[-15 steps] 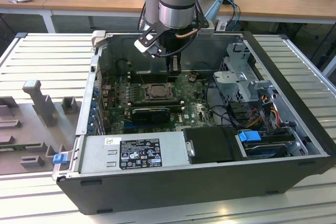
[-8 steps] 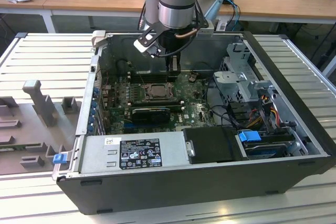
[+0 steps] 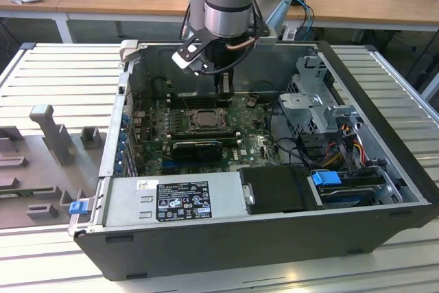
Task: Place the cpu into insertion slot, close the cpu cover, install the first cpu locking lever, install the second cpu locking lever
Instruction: 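Close the cpu cover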
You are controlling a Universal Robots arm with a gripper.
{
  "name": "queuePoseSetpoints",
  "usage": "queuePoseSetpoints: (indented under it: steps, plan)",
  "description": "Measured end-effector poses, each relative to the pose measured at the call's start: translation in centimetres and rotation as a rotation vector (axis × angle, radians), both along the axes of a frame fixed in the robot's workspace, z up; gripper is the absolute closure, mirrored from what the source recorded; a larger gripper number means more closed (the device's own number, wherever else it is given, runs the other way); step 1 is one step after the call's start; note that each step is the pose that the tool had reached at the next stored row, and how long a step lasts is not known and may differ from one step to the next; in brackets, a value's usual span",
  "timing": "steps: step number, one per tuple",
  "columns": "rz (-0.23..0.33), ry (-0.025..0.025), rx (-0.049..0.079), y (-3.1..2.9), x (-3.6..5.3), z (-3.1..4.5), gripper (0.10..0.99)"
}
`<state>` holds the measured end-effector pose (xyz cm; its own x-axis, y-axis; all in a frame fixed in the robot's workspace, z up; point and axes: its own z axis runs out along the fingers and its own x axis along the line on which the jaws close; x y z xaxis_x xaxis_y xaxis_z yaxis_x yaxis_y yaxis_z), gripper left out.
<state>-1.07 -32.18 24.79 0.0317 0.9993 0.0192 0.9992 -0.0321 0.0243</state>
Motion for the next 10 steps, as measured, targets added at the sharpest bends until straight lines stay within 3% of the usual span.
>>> queuePoseSetpoints:
  steps: [10]
  plan:
    - [0.000,0.0000,0.000,0.00,-1.32,-0.01,0.980]
